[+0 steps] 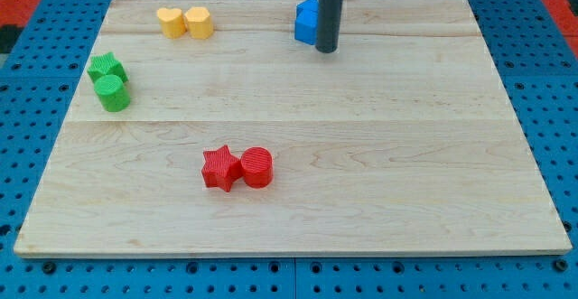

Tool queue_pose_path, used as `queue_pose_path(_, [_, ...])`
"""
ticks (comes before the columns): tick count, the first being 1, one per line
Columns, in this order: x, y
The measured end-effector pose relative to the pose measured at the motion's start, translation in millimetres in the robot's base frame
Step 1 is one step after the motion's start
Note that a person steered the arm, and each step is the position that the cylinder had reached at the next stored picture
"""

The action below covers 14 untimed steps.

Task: Push the green circle towards the top right corner

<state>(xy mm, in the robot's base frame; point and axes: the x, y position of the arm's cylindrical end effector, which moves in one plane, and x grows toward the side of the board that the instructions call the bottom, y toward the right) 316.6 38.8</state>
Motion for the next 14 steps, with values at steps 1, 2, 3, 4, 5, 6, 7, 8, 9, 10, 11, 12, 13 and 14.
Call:
queue_pose_path(1, [27.2, -35.7])
queue_pose_path(2, [57.4, -73.5])
queue_pose_path(3, [75.9, -117.1])
queue_pose_path(4, [91.9, -152.4])
queue_pose_path(5, [92.4, -156.9])
queue_pose_path(6, [92.4, -153.7])
queue_pose_path(7, [106.7, -174.8])
queue_pose_path(8, [136.3, -216.3])
queue_pose_path(9, [137.6, -292.8])
queue_pose_path(10, [130.0, -343.8])
queue_pose_path(11, [112.0, -334.7])
queue_pose_path(12, [106.8, -312.5])
queue_pose_path(13, [94.1, -283.0])
queue_pose_path(14, [68.1, -280.9])
